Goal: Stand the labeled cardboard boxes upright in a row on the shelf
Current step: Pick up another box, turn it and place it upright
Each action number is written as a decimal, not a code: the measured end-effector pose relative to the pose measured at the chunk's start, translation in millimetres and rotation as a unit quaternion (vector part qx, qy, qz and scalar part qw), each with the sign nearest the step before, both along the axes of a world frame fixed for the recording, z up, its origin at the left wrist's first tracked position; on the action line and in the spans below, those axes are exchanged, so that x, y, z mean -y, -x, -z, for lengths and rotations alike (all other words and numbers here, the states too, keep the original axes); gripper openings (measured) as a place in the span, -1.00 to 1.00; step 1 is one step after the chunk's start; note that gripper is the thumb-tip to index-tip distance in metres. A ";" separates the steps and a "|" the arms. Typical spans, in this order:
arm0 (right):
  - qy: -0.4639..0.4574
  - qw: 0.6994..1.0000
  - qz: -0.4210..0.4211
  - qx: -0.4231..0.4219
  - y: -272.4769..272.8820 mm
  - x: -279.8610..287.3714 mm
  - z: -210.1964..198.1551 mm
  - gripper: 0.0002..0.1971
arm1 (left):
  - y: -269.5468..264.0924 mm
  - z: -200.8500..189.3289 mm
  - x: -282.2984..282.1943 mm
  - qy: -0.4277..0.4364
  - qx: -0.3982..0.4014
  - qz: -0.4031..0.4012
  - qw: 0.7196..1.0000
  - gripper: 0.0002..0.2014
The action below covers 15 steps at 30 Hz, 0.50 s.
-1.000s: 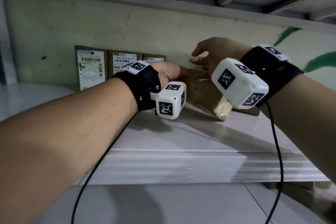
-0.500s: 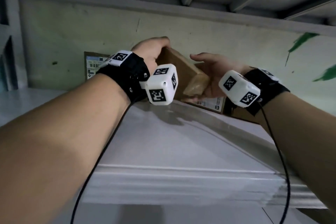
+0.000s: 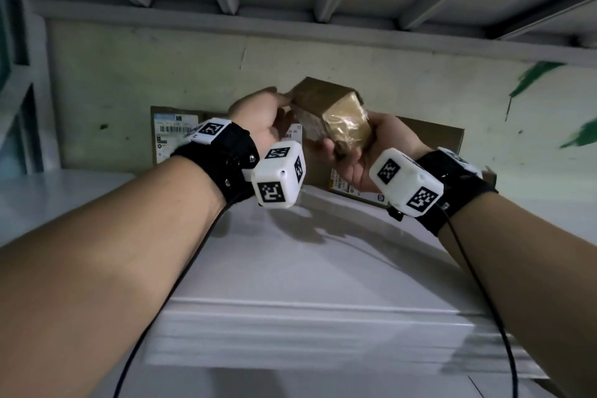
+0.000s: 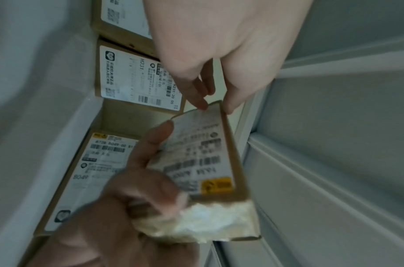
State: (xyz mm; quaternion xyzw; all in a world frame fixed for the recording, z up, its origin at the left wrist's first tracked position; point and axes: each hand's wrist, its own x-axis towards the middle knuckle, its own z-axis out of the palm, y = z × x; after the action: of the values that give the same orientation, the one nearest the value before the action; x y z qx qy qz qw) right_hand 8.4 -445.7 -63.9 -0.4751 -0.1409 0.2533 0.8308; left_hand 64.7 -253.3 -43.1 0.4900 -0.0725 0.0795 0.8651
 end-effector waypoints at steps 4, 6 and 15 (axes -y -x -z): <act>-0.014 0.999 -0.043 -0.022 0.9 8.8 1.4 -0.50 | -15.0 10.0 4.7 -0.061 -0.006 0.082 0.995 -0.11; 0.004 0.999 -0.047 -0.025 2.3 10.2 0.4 -0.49 | 2.6 9.0 7.8 -0.078 0.009 0.071 0.994 -0.40; -0.042 0.997 0.062 0.018 -3.2 6.3 2.3 -0.30 | 7.5 10.1 7.3 -0.106 -0.018 0.024 0.994 -0.92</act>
State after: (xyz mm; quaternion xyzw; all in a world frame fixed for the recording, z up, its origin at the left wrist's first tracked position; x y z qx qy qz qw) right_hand 11.6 -452.1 -66.2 -0.4523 -0.1365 0.1862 0.8615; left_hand 57.3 -260.6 -53.2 0.5780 -0.0764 0.0418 0.8114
